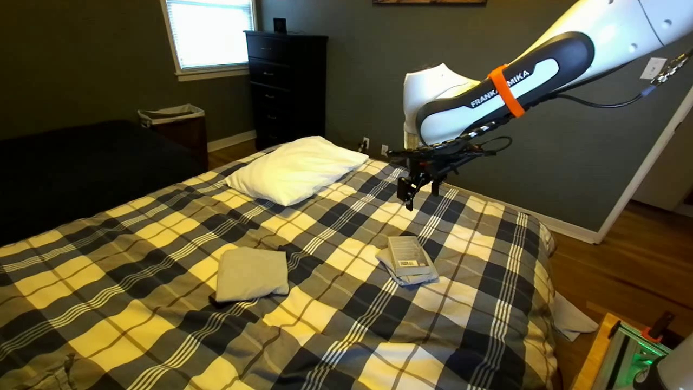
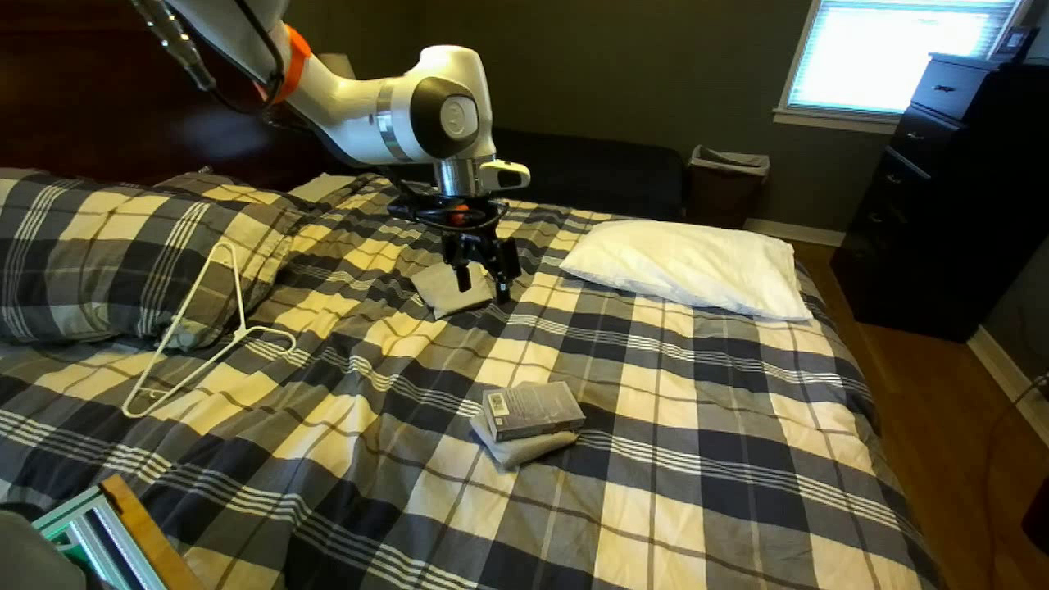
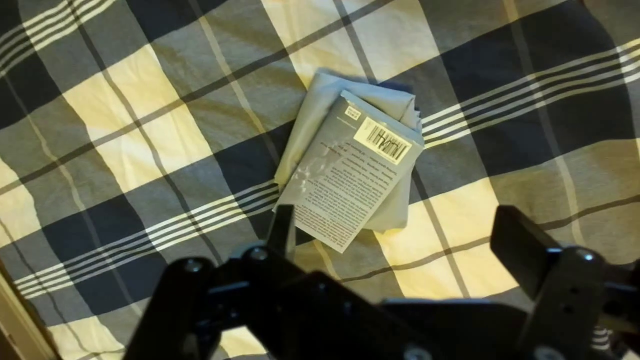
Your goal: Put the grey clothing on the book
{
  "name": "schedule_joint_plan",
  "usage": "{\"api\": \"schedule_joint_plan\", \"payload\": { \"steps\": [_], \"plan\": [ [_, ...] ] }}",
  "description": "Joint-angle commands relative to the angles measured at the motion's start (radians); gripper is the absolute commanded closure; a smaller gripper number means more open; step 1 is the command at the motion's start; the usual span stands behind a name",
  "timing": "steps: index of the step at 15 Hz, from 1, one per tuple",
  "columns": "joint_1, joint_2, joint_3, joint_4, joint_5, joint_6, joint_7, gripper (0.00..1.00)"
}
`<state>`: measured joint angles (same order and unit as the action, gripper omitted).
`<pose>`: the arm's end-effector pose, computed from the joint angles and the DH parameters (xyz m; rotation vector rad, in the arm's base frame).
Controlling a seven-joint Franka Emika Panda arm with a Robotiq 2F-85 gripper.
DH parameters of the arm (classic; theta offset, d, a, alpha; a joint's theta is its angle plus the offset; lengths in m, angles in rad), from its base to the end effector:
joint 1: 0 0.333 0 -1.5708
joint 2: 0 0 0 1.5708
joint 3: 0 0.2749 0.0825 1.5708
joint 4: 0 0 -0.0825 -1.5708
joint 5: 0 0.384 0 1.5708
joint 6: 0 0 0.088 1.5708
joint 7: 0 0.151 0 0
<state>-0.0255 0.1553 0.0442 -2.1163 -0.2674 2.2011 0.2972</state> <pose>0.5497 -0.0080 0.2523 2.9247 -0.1655 -0.0537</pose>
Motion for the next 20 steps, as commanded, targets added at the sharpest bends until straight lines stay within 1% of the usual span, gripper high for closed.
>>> {"api": "schedule_joint_plan", "payload": {
  "steps": [1, 5, 6, 7, 9, 10, 12, 14, 17, 18, 19, 20],
  "plan": [
    [0.024, 0.0, -0.026, 0.004, 0.004, -0.003, -0.004, 0.0],
    [0.023, -0.002, -0.027, 0.007, 0.003, -0.005, -0.004, 0.0],
    [0.022, 0.009, -0.03, 0.004, 0.01, 0.042, 0.008, 0.0],
    [0.016, 0.037, -0.031, 0.008, 0.024, 0.135, -0.022, 0.0],
    [0.008, 0.14, -0.027, 0.057, 0.076, 0.322, -0.088, 0.0],
    [0.005, 0.208, -0.014, 0.091, 0.127, 0.404, -0.141, 0.0],
    [-0.008, 0.319, 0.041, 0.152, 0.255, 0.498, -0.275, 0.0],
    [-0.032, 0.435, 0.12, 0.242, 0.352, 0.523, -0.401, 0.0],
    [-0.055, 0.608, 0.227, 0.427, 0.402, 0.482, -0.549, 0.0],
    [-0.06, 0.65, 0.255, 0.485, 0.404, 0.438, -0.589, 0.0],
    [-0.018, 0.543, 0.187, 0.344, 0.381, 0.503, -0.502, 0.0],
    [-0.017, 0.576, 0.199, 0.38, 0.383, 0.499, -0.513, 0.0]
  ]
}}
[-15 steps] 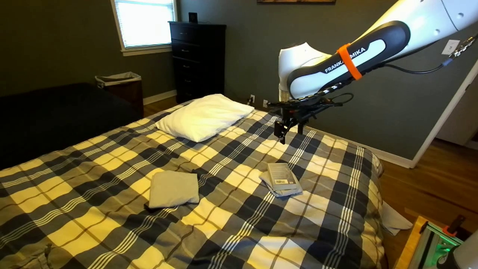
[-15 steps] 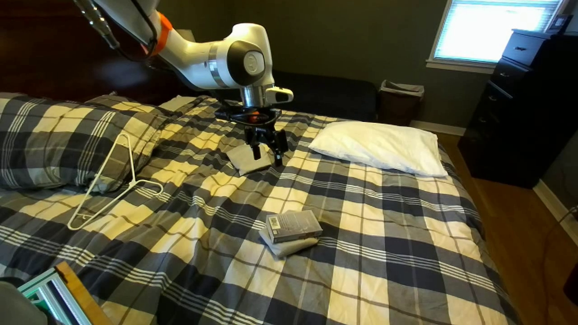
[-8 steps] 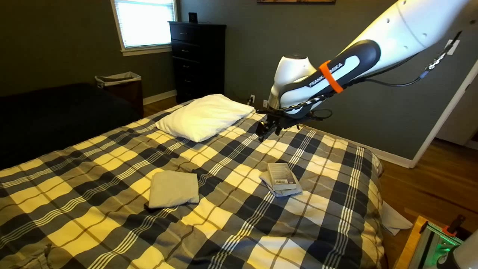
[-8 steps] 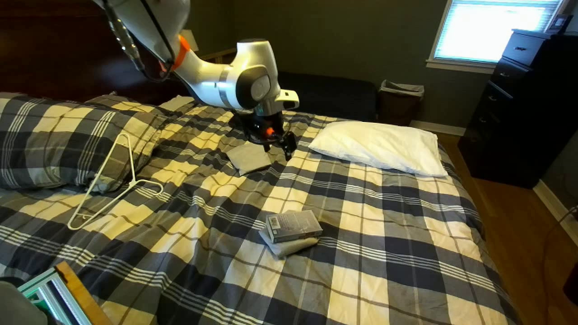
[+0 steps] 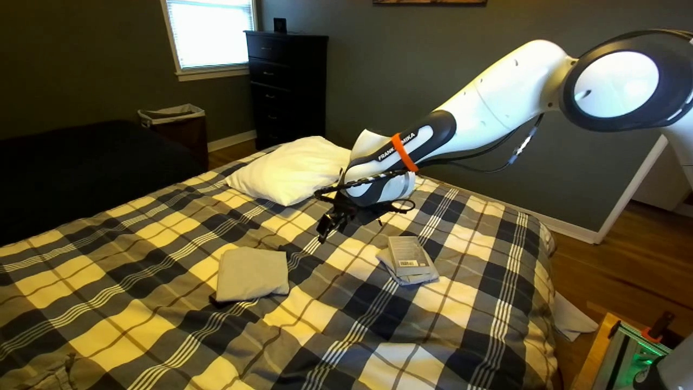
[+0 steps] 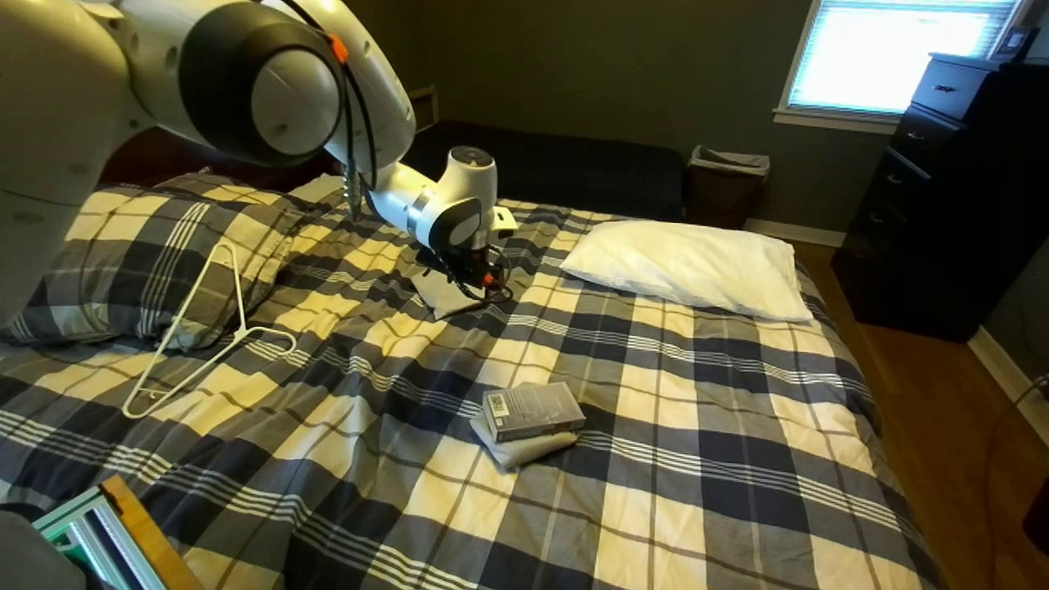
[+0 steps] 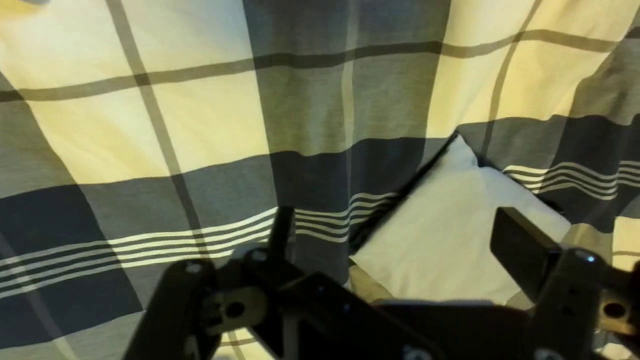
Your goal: Put the grey clothing on the book
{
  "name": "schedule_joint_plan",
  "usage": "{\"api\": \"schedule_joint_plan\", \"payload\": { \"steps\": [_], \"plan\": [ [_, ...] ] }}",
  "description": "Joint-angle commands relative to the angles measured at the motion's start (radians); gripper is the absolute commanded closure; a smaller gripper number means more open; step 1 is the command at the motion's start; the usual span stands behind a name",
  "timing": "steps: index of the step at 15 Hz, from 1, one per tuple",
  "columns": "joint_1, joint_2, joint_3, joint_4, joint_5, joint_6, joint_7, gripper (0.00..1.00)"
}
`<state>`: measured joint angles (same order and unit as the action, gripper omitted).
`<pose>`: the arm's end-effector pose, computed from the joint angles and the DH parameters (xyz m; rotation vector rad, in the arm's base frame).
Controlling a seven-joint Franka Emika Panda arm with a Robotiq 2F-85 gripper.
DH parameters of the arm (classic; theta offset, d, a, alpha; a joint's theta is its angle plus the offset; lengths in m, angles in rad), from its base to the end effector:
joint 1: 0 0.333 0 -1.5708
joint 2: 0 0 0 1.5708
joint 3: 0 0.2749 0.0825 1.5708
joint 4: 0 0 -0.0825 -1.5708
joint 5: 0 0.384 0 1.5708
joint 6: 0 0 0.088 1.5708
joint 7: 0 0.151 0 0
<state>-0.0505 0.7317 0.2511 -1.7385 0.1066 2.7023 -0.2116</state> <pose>0.6612 0.1265 0.1196 -2.8852 -0.3447 -0.3631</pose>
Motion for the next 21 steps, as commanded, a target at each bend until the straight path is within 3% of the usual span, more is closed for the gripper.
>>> {"api": "schedule_joint_plan", "payload": {
  "steps": [1, 3, 4, 7, 12, 15, 21],
  "plan": [
    [0.012, 0.005, -0.011, 0.005, 0.008, -0.001, -0.002, 0.0],
    [0.012, -0.004, -0.017, 0.001, 0.007, -0.001, -0.002, 0.0],
    [0.02, -0.005, -0.03, -0.003, 0.041, 0.048, 0.069, 0.0],
    [-0.038, 0.101, 0.039, 0.099, 0.15, 0.041, 0.078, 0.0],
    [-0.087, 0.306, 0.14, 0.326, 0.269, -0.118, 0.044, 0.0],
    [-0.058, 0.43, 0.149, 0.488, 0.291, -0.205, 0.056, 0.0],
    [-0.007, 0.642, 0.157, 0.772, 0.324, -0.271, 0.082, 0.0]
  ]
}}
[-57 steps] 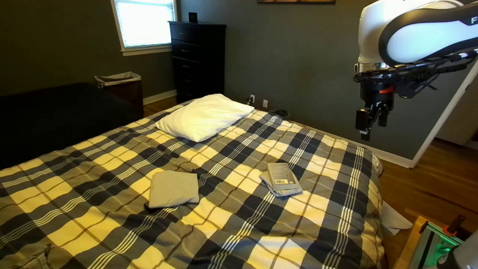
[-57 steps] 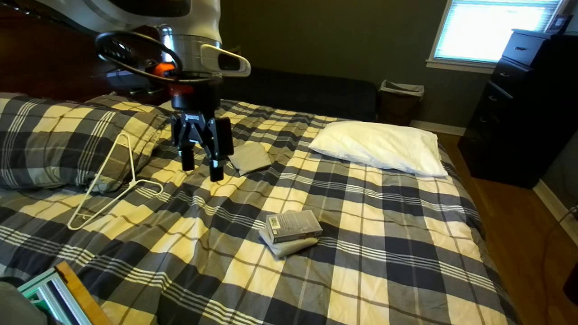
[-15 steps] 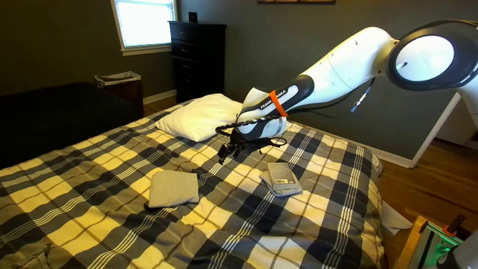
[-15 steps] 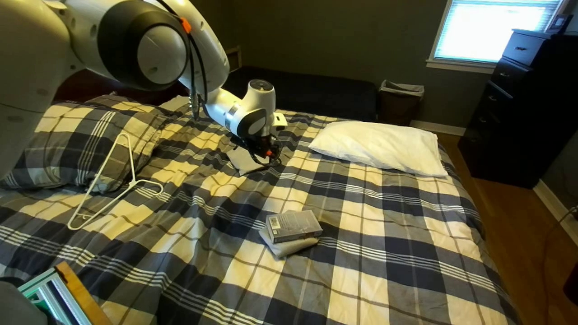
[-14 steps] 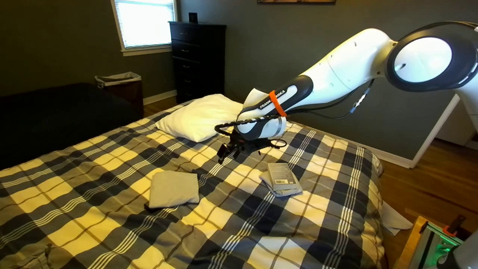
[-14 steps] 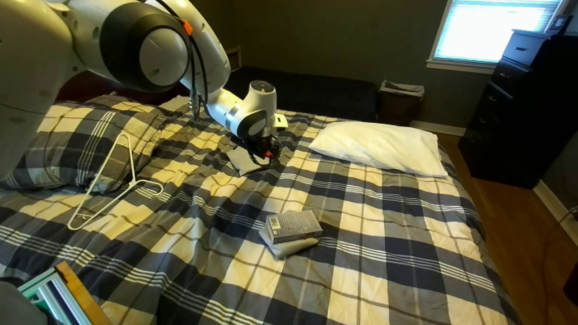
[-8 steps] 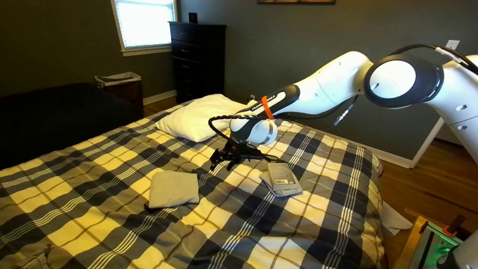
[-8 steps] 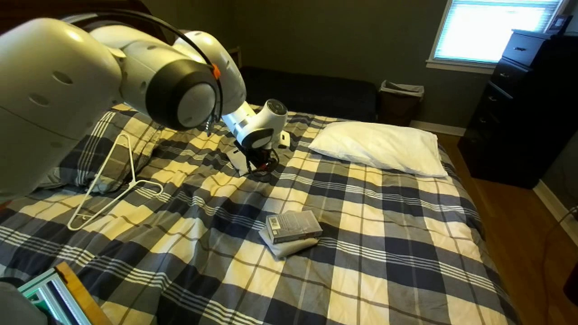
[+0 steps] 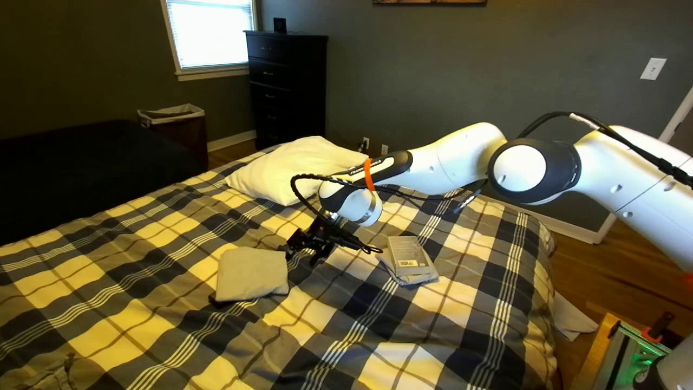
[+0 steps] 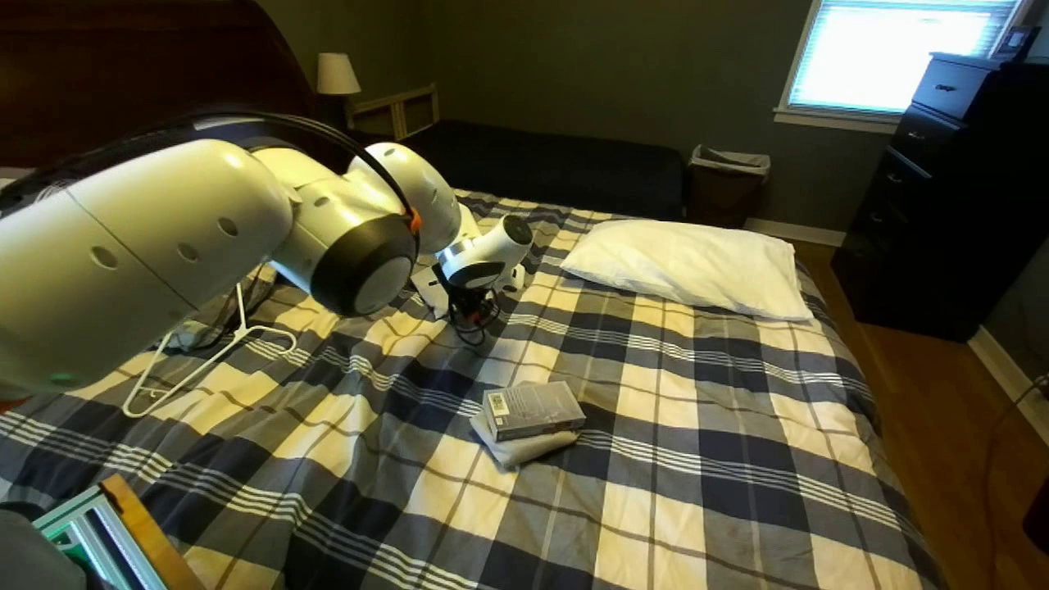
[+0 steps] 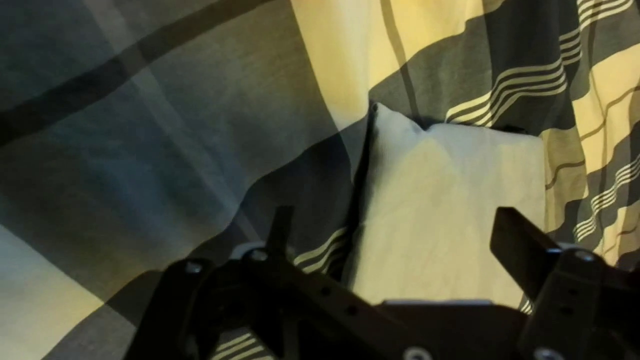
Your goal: Put the grey clothing on the book
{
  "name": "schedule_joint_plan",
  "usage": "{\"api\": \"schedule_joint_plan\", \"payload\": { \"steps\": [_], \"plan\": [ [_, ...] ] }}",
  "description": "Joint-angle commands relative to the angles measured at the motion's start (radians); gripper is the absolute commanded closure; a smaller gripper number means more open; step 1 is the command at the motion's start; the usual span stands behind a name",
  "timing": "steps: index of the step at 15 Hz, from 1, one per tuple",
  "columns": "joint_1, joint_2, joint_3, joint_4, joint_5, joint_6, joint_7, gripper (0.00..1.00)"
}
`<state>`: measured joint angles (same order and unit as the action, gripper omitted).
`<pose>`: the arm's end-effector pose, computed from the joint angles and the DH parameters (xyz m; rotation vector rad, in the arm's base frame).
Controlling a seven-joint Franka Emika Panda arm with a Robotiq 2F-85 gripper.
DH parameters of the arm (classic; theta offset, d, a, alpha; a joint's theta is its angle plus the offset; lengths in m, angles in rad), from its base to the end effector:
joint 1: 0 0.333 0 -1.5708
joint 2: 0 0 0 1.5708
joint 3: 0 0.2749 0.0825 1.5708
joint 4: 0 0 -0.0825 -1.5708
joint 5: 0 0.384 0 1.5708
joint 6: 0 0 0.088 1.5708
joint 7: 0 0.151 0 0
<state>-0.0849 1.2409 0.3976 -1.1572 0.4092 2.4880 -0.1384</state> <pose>0.7114 0.1682 0.0210 -2.4993 0.1924 -0.1072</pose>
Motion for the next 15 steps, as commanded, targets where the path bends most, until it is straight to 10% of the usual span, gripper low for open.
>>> {"api": "schedule_joint_plan", "payload": {
  "steps": [1, 9, 15],
  "plan": [
    [0.034, 0.162, 0.014, 0.232, 0.022, -0.069, 0.007, 0.0],
    [0.092, 0.319, 0.037, 0.498, -0.001, -0.149, 0.013, 0.0],
    [0.086, 0.25, 0.014, 0.389, 0.059, -0.14, -0.01, 0.02]
  ]
}}
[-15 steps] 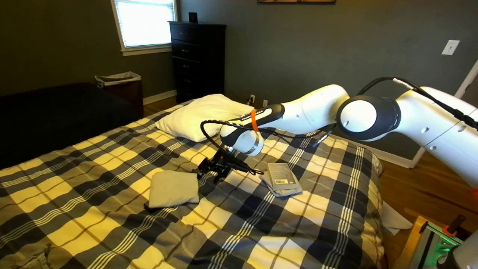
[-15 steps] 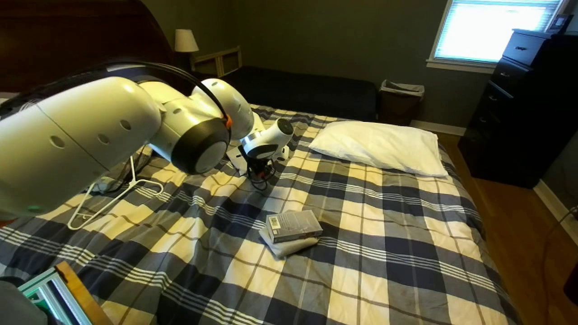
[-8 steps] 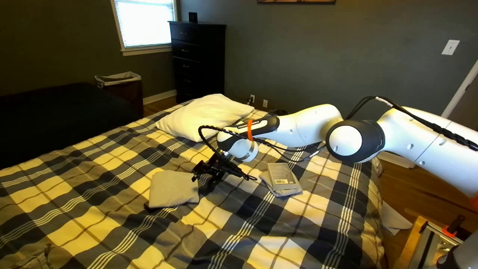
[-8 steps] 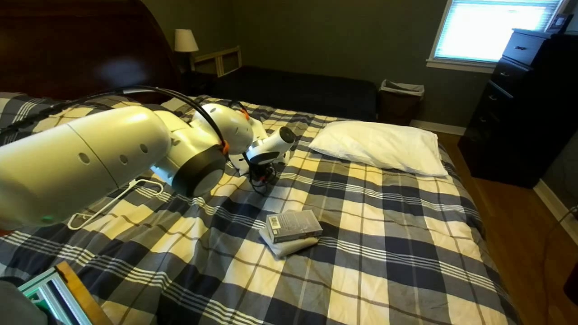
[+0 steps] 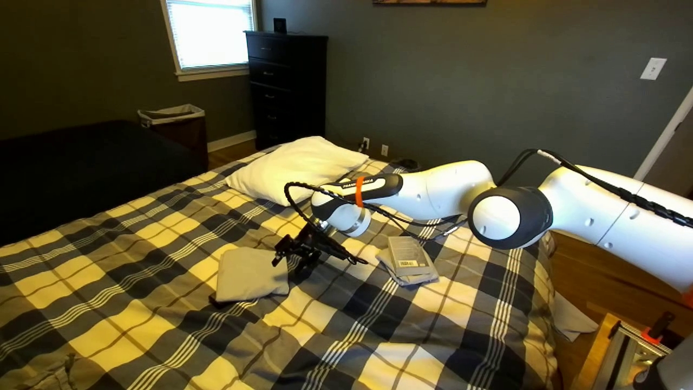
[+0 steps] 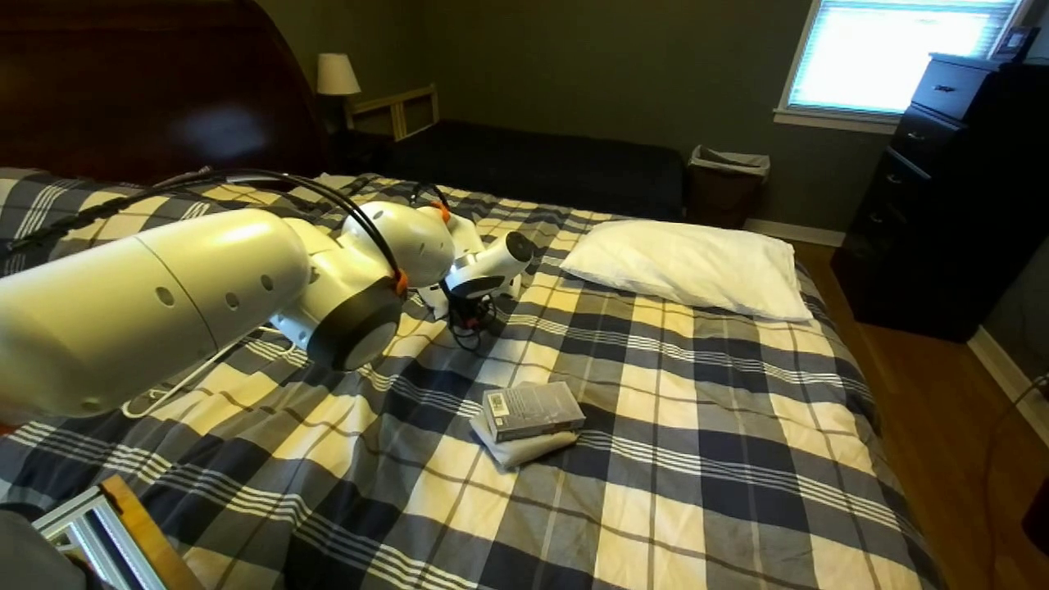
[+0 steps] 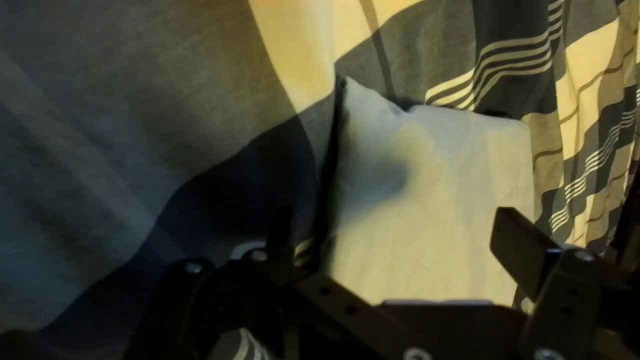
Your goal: Put the grey clothing on the book
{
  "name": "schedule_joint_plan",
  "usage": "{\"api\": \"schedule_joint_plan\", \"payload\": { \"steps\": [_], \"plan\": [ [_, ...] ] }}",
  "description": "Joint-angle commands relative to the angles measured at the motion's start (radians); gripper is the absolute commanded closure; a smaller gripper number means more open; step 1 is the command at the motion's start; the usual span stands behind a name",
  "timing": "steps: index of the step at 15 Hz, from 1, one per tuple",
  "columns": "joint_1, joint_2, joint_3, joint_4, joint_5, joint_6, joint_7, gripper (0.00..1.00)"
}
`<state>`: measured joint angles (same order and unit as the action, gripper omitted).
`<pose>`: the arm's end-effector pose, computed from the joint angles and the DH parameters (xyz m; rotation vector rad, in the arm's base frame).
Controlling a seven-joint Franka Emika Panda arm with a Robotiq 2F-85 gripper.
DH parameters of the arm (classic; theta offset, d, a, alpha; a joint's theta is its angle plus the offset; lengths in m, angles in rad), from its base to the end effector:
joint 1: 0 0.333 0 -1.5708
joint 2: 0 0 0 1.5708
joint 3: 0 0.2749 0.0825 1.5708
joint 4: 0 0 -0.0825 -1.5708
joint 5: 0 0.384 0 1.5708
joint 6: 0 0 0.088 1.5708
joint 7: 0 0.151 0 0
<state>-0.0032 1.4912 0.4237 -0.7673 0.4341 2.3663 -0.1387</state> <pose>0.7329 0.1930 0.0008 -2.3984 0.1914 -0.1130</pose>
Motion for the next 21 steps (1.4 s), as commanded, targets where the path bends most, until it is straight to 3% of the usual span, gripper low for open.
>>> {"api": "schedule_joint_plan", "payload": {
  "steps": [1, 2, 4, 5, 6, 7, 11, 18, 21],
  "plan": [
    [0.006, 0.0, -0.015, 0.0, 0.035, -0.019, -0.007, 0.09],
    [0.006, 0.0, -0.016, 0.0, 0.036, -0.02, -0.005, 0.26],
    [0.009, 0.0, -0.028, 0.004, 0.027, -0.044, 0.013, 0.37],
    [0.023, 0.0, -0.059, 0.022, 0.0, -0.065, 0.056, 0.12],
    [0.014, -0.001, -0.033, 0.009, 0.027, -0.028, 0.006, 0.28],
    [0.017, -0.003, -0.045, 0.01, 0.025, -0.038, 0.016, 0.28],
    [0.021, -0.004, -0.055, 0.012, 0.022, -0.044, 0.025, 0.03],
    [0.027, -0.004, -0.01, -0.045, 0.052, 0.149, -0.15, 0.0],
    [0.017, -0.004, 0.028, -0.067, 0.065, 0.162, -0.199, 0.0]
  ]
}}
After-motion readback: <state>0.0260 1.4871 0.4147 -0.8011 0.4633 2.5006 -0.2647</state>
